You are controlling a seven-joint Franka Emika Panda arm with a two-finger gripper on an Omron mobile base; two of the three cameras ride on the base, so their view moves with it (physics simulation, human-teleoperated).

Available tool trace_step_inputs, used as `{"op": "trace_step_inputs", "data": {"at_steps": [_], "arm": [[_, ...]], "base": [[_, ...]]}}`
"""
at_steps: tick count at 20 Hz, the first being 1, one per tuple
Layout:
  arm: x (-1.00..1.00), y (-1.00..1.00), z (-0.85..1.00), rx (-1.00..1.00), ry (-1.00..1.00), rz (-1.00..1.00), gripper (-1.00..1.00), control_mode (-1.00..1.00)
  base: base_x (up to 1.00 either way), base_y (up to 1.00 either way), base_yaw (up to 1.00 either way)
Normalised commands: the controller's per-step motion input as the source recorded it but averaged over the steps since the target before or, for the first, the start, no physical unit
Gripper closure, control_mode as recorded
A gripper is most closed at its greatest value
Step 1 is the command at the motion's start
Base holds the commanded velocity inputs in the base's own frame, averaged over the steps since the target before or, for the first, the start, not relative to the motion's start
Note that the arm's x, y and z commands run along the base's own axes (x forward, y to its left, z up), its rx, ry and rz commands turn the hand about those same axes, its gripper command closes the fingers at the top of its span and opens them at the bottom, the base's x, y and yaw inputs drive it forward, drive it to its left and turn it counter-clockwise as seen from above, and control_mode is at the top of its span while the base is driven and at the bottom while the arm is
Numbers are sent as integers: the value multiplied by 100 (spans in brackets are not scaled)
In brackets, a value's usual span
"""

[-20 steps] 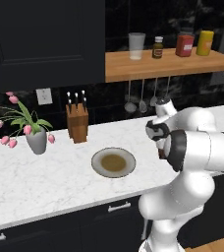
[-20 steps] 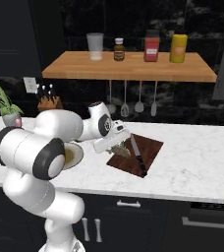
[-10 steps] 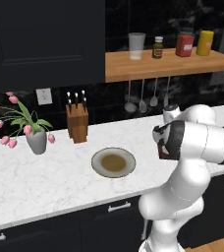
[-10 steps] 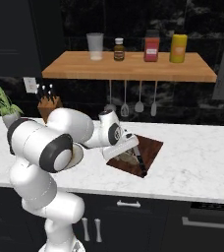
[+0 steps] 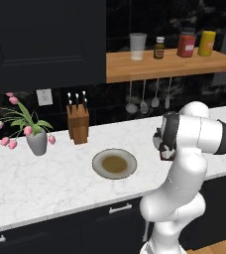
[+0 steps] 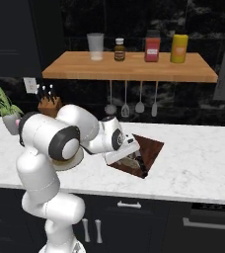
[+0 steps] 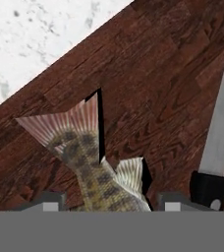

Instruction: Pick up the knife from the drawer and place it on the cutting board. Then place the meat from the plate to the cutting board.

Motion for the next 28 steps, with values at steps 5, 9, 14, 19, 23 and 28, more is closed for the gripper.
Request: {"op": "trace_step_inputs", "data": {"at_steps": [5, 9, 14, 19, 23, 28], "arm": [[-2, -1, 0, 0, 0, 0, -100, -100], [-34, 0, 31, 0, -3, 0, -100, -100], [-42, 0, 55, 0, -14, 0, -100, -100], [-72, 0, 61, 0, -13, 1, -100, -100], [-100, 5, 46, 0, -4, 0, -100, -100], [-98, 33, 41, 1, 0, 0, -100, -100]], "base": [[0, 0, 0], [0, 0, 0], [0, 0, 0], [0, 0, 0], [0, 0, 0], [0, 0, 0]]}}
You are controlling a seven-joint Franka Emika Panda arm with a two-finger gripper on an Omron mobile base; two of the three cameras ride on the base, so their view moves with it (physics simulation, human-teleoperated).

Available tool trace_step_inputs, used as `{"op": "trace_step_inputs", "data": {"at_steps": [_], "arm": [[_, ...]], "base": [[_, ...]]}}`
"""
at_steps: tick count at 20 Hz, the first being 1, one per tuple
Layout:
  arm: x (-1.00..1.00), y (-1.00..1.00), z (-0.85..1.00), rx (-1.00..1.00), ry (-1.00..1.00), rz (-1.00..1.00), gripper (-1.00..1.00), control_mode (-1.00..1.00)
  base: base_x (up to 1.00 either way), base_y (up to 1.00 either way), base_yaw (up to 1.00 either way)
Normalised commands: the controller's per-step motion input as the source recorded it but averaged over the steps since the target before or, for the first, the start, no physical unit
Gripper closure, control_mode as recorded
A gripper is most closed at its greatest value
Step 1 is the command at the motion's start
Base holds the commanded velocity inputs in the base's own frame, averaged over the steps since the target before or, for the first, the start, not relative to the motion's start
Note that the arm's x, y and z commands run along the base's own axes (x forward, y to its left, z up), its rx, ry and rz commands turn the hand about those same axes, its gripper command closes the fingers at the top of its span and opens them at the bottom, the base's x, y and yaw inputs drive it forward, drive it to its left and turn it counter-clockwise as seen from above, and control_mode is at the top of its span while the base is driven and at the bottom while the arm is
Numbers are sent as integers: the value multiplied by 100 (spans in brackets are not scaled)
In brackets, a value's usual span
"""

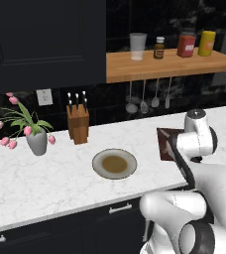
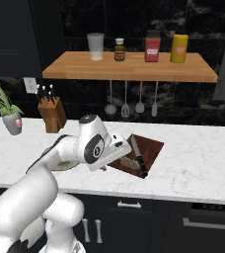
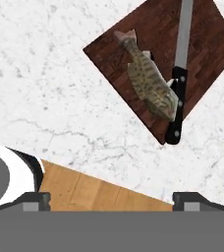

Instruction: Pick up the knife from the drawer and place it on the cutting board. Then place the meat from the plate to the cutting board.

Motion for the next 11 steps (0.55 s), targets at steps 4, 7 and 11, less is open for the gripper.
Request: {"op": "trace_step_inputs", "data": {"at_steps": [4, 7, 11], "arm": [[-72, 68, 54, 0, 2, 0, -100, -100], [-61, 83, 64, 0, 11, 0, -100, -100], [-31, 97, 75, 0, 7, 0, -100, -100]], "base": [[0, 0, 0], [0, 0, 0], [0, 0, 0]]}}
